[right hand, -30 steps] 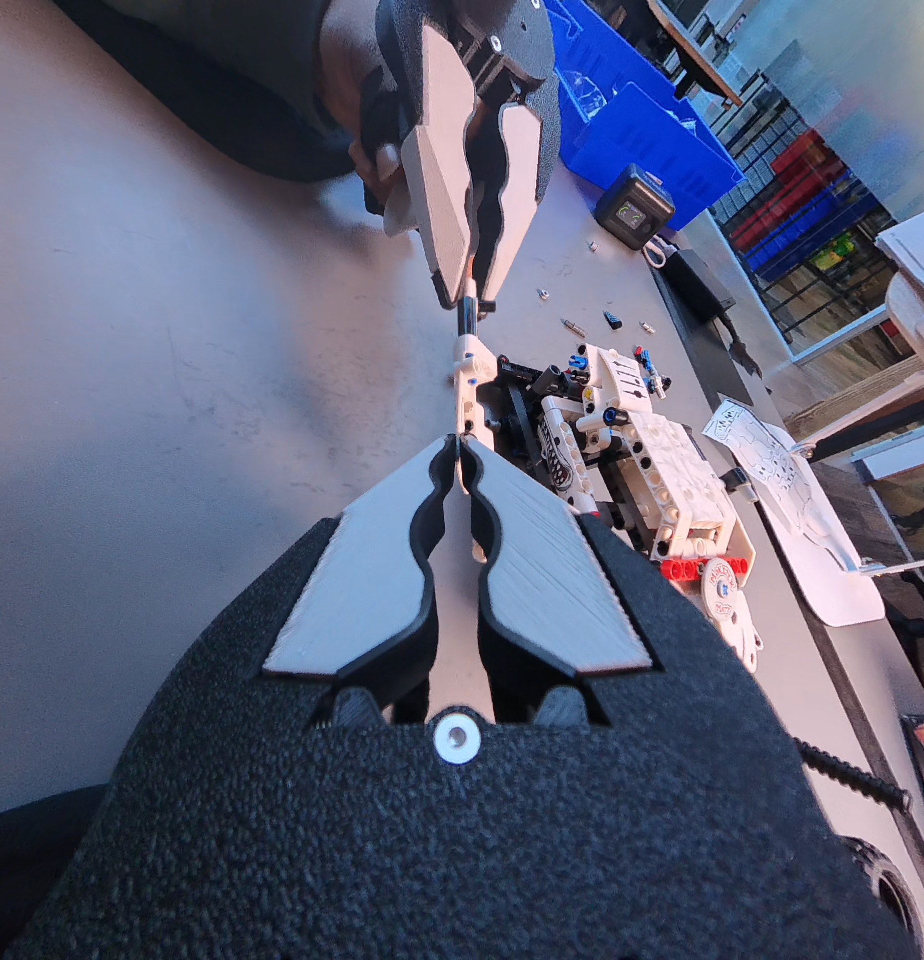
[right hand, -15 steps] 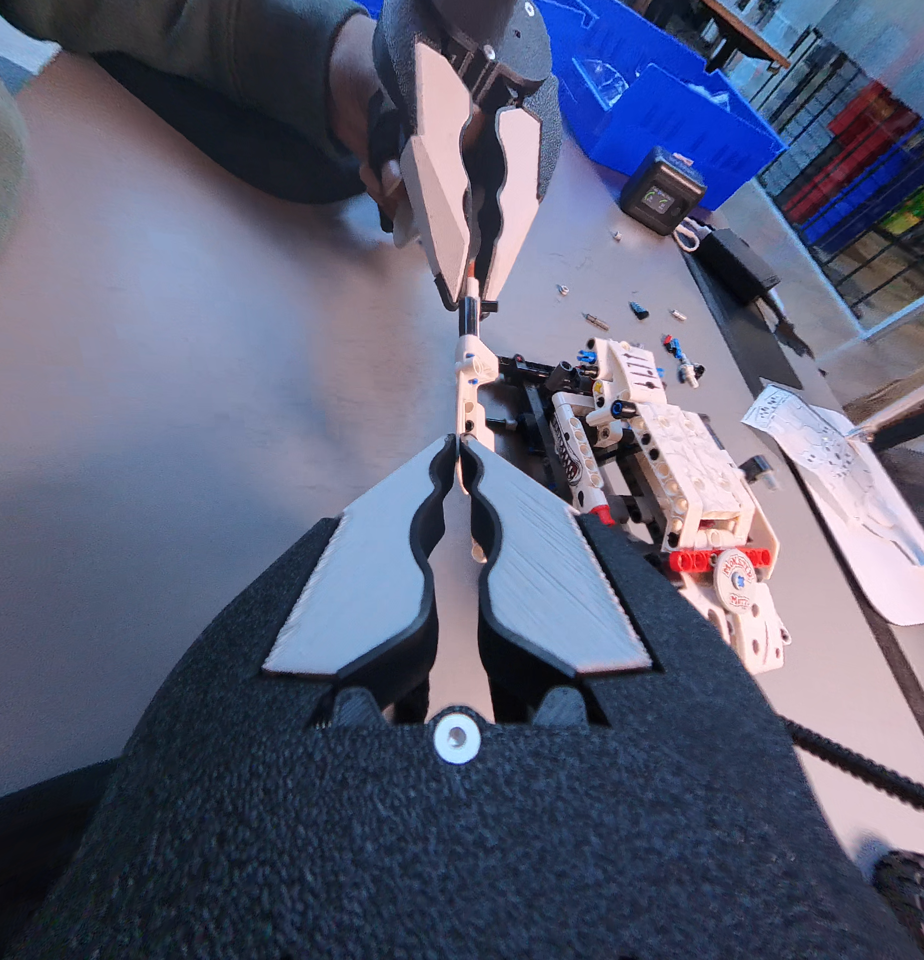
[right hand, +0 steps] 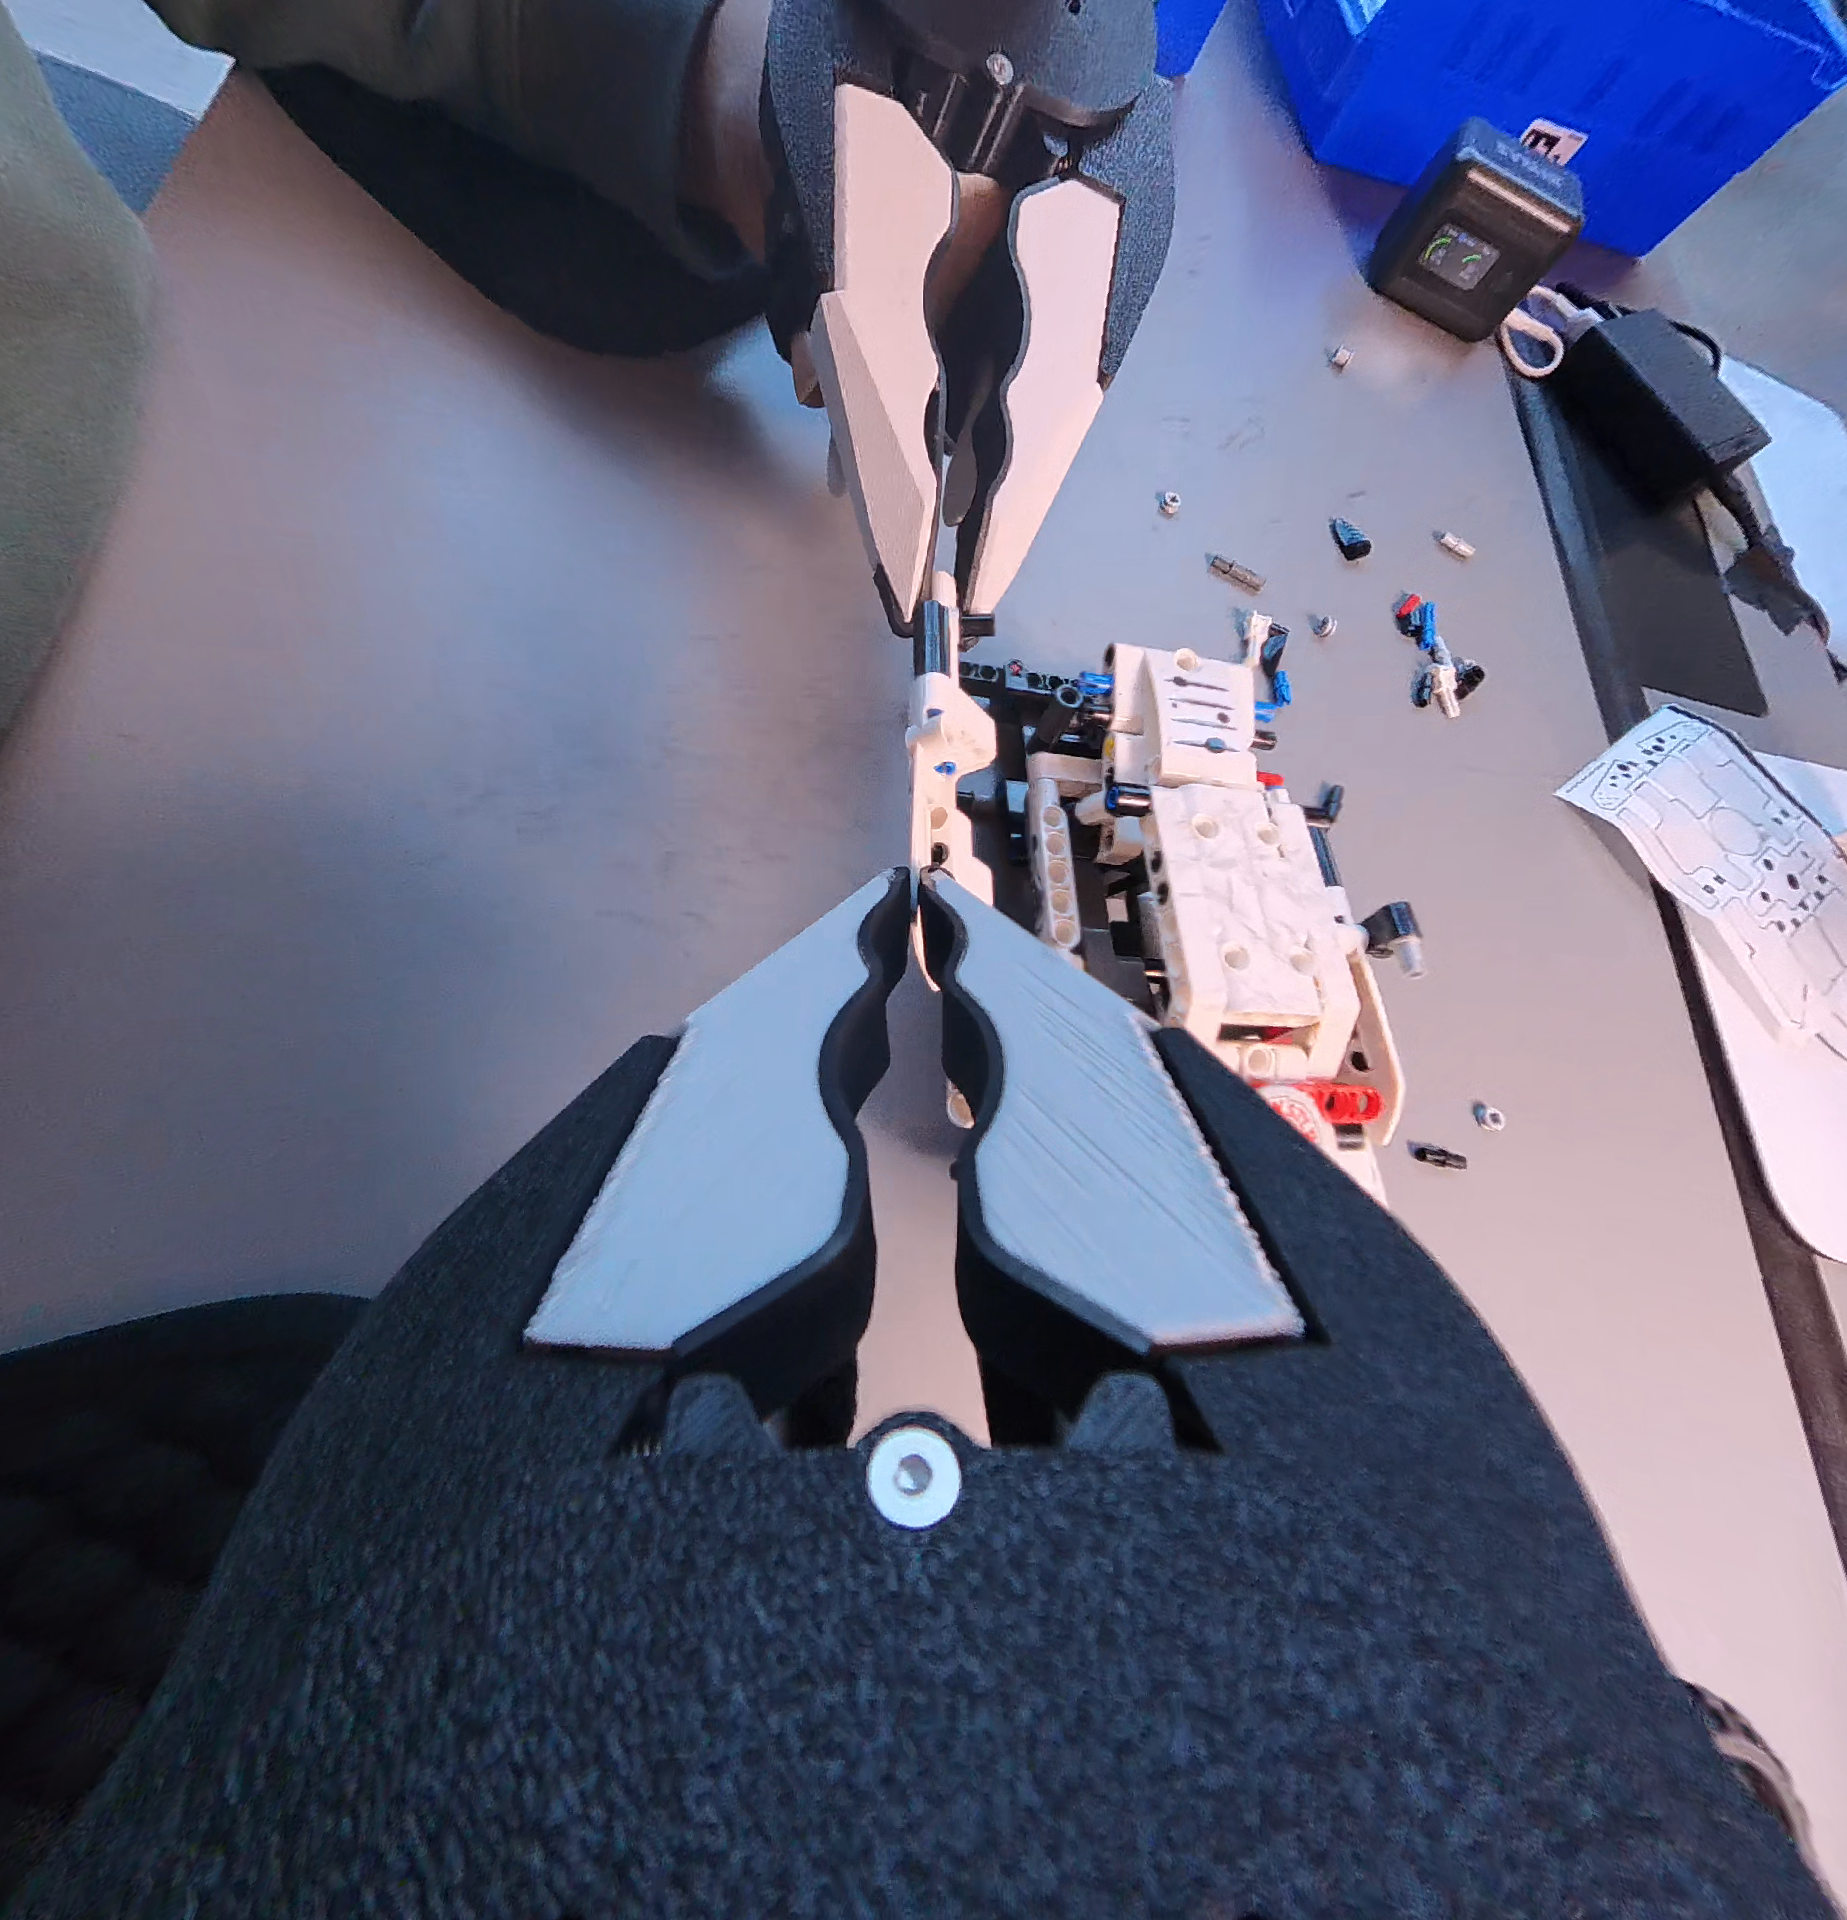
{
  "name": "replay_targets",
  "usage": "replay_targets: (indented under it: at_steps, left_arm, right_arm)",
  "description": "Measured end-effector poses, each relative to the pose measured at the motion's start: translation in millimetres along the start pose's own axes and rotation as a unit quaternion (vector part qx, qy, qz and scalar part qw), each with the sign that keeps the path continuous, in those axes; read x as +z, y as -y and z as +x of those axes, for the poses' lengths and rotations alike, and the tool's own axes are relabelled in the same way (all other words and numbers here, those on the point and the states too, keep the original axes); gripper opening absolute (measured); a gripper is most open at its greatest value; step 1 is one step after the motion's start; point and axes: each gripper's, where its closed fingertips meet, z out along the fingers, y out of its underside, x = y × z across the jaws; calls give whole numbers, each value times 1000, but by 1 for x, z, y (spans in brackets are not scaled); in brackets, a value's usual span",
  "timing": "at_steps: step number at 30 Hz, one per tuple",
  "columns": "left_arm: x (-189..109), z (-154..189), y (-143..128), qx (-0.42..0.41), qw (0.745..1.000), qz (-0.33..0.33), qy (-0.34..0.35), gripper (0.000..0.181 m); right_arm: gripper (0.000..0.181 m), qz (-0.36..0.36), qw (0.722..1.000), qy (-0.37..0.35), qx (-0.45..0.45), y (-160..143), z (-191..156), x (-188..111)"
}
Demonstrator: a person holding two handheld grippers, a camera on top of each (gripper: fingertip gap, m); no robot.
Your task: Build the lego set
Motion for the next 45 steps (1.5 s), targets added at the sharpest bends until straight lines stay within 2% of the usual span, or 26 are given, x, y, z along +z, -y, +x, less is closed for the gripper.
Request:
replay_targets:
  at_steps: [5,8,13,19,25,31,38,45]
  left_arm:
    - [2,-12,3,-85,996,18,-4,8]
    - [-1,-13,8,-145,988,46,-22,8]
    - [-7,-10,14,-192,978,76,-41,8]
    - [-12,-8,21,-222,967,109,-59,7]
    - [-19,-2,28,-183,973,131,-60,7]
    - [-21,13,31,-84,987,127,-55,7]
    - [-17,9,21,-92,989,106,-50,7]
    - [-17,12,20,-82,990,100,-55,7]
  right_arm:
    - [2,7,1000,-21,22,-2,18,-2]
    - [21,11,998,-50,25,-6,22,-11]
    - [26,18,995,-92,38,-23,17,-25]
    - [28,30,991,-116,57,-39,11,-13]
    - [12,95,987,-128,32,-17,10,-21]
    - [6,101,982,-157,-33,-6,4,-25]
    - [12,100,984,-146,-24,-12,-1,-22]
    - [8,109,987,-118,2,-13,-7,-18]
